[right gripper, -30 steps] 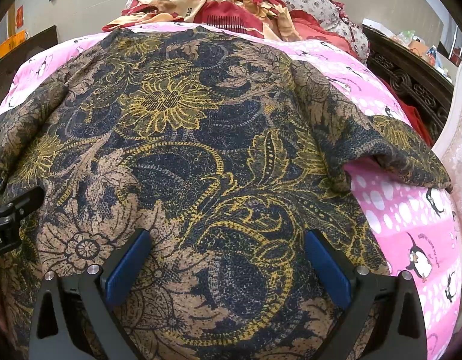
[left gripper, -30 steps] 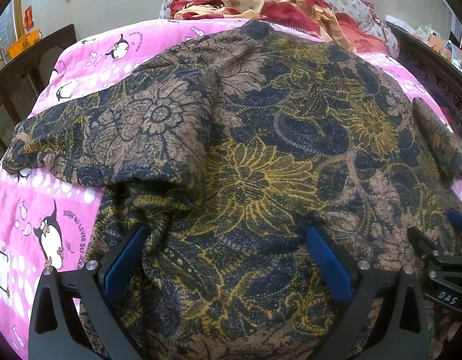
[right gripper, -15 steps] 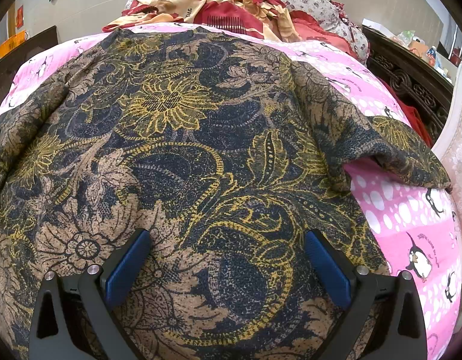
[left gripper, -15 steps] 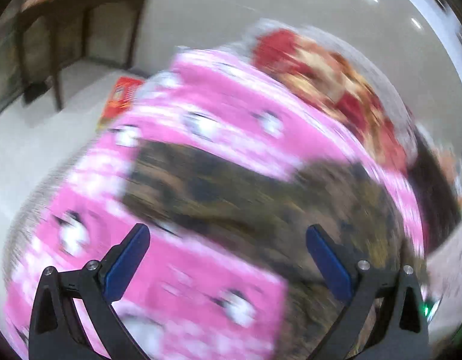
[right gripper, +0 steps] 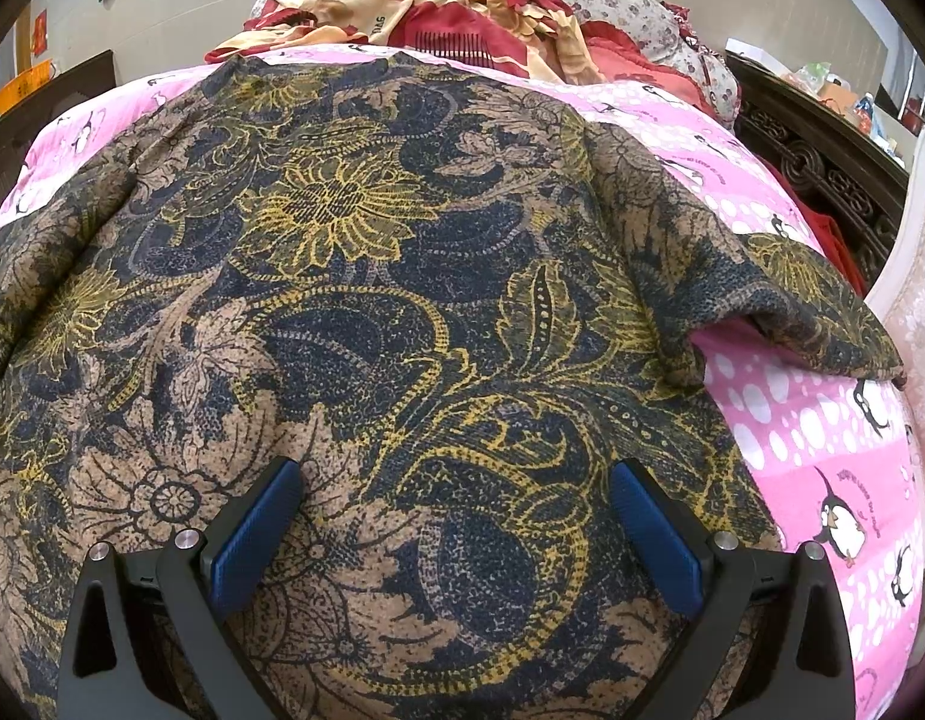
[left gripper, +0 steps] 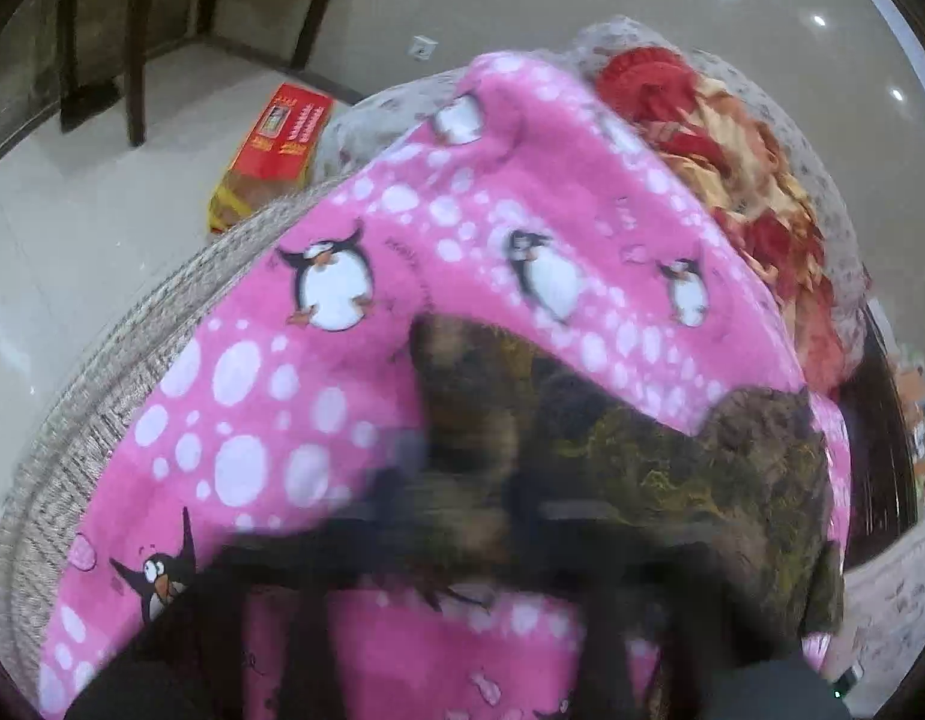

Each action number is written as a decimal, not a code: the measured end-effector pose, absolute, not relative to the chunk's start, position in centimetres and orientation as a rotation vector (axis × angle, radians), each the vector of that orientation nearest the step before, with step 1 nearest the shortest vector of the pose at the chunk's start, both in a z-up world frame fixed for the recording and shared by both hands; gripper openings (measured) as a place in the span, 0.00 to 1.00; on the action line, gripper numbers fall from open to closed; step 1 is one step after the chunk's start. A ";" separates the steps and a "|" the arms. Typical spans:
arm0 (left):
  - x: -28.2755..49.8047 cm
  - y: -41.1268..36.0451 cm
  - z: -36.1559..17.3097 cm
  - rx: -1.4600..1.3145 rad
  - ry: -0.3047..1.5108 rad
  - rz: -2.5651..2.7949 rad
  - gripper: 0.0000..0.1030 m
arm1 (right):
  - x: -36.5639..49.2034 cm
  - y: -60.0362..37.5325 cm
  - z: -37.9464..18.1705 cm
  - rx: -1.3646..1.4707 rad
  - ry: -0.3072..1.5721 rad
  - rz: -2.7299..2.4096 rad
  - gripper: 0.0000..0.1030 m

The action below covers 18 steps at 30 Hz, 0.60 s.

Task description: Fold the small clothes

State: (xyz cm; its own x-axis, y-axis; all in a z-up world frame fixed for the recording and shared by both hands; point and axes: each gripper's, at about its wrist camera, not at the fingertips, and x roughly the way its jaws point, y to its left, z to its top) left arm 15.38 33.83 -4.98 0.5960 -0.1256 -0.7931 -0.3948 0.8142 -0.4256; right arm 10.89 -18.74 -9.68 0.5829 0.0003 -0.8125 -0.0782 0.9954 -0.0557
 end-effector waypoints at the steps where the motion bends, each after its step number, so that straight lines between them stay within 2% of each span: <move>1: 15.1 34.2 -4.2 -0.609 0.918 0.173 0.04 | 10.9 -18.7 -9.7 -0.088 0.948 0.046 1.00; 4: 13.2 35.9 0.9 -0.544 0.806 0.240 0.04 | 10.9 -18.7 -9.7 -0.087 0.947 0.046 1.00; 10: 9.4 42.0 14.5 -0.508 0.550 0.349 0.04 | 10.9 -18.7 -9.6 -0.090 0.946 0.043 1.00; 14: 10.3 39.9 17.3 -0.494 0.527 0.254 0.04 | 10.8 -18.6 -9.7 -0.094 0.945 0.039 1.00; 18: 14.0 30.3 15.7 -0.436 0.586 0.034 0.04 | 10.8 -18.6 -9.6 -0.093 0.962 0.039 1.00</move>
